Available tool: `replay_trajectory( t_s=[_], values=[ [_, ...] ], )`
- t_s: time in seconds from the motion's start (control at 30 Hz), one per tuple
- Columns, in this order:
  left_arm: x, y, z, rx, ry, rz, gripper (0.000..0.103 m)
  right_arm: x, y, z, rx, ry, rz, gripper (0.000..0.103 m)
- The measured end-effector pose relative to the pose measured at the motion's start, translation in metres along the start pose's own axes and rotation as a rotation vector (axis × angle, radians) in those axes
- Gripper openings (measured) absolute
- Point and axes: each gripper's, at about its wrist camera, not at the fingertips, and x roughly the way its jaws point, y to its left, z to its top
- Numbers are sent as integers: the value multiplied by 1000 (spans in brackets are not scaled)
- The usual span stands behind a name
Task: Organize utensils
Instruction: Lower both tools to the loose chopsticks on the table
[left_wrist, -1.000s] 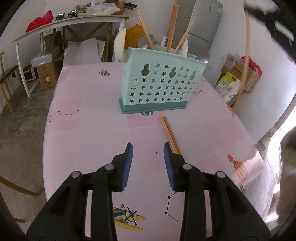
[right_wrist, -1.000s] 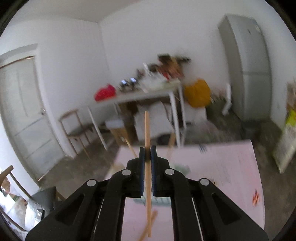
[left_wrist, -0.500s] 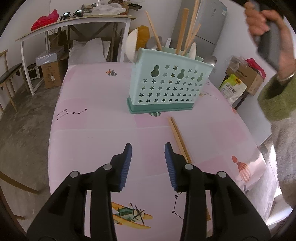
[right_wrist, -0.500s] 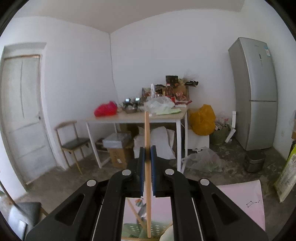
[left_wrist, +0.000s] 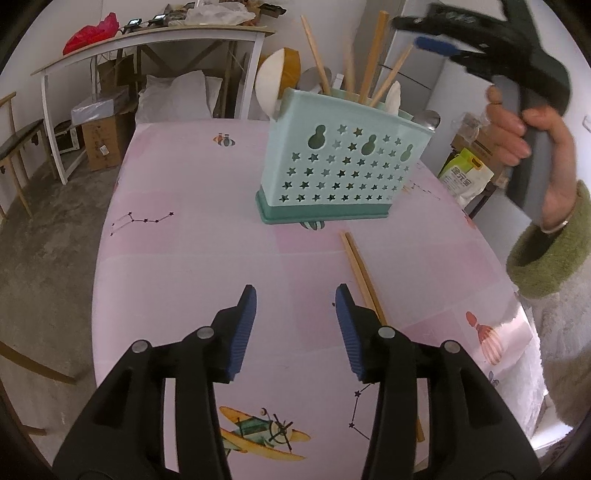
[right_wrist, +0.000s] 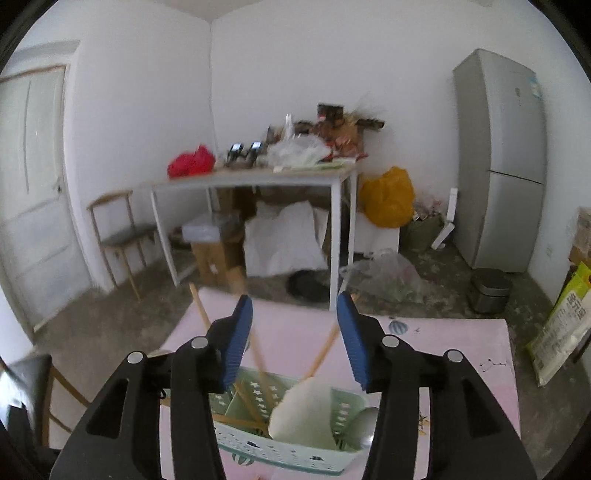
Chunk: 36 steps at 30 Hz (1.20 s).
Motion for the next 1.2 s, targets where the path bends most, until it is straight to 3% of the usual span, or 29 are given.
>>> replay_trajectory(
  t_s=[0.17, 0.27, 0.33, 0.5, 0.63, 0.8, 1.2],
  values=[
    [6, -10, -1, 19, 9, -16, 47, -49, -19, -6, 81, -64, -2, 54],
    [9, -16, -3, 34, 17, -31, 50, -77, -30, -29, 141, -48, -4, 56],
    [15, -23, -5, 52, 32, -46, 52, -81, -35, -50, 193, 5, 11, 58],
    [30, -42, -9, 111, 71, -73, 54, -65, -43, -137, 325, 289, -12, 58],
    [43, -58, -13, 178, 100, -69, 56, -64, -43, -182, 379, 403, -33, 58],
    [59, -69, -22, 237, 138, -30, 56, -71, -42, -197, 412, 431, -37, 58],
    [66, -62, -24, 228, 149, 13, 58, -72, -41, -199, 417, 435, -23, 58]
  ],
)
